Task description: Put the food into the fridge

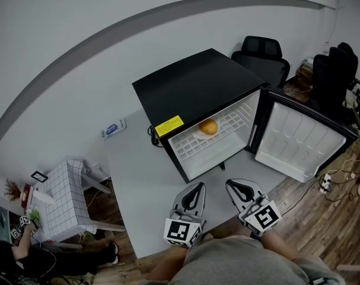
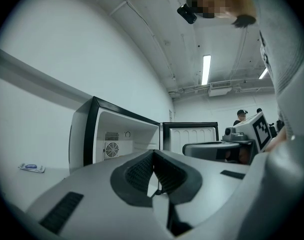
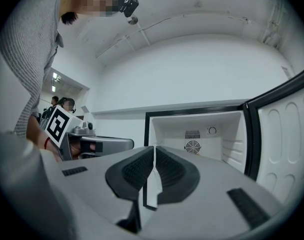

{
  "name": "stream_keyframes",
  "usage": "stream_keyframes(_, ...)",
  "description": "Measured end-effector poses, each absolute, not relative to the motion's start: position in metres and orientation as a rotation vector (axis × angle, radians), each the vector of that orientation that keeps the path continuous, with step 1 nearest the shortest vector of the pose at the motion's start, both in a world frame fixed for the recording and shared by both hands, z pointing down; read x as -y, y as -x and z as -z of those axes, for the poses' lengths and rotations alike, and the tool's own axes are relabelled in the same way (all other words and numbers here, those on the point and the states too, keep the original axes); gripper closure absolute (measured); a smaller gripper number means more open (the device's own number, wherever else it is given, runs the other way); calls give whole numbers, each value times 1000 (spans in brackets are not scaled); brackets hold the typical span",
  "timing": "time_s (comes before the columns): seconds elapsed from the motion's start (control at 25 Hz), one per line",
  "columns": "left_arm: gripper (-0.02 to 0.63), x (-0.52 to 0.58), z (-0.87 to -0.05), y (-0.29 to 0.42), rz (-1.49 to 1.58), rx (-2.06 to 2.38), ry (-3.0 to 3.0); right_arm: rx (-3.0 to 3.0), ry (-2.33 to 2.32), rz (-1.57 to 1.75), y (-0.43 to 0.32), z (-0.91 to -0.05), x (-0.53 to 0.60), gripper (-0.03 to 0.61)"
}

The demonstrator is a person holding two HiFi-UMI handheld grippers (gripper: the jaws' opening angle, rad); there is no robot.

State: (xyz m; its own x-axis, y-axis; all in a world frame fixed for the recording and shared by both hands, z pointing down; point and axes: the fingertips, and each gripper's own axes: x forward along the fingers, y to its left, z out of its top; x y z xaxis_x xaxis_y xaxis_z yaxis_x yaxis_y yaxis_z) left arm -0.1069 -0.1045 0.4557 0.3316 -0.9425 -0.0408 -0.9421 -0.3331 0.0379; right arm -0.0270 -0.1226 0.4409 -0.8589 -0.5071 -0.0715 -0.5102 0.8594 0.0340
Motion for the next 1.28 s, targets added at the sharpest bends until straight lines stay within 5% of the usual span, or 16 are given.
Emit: stream_keyframes(1.28, 603, 101, -448, 118, 111, 1767, -2624, -3006, 806, -189, 51, -431, 112, 566)
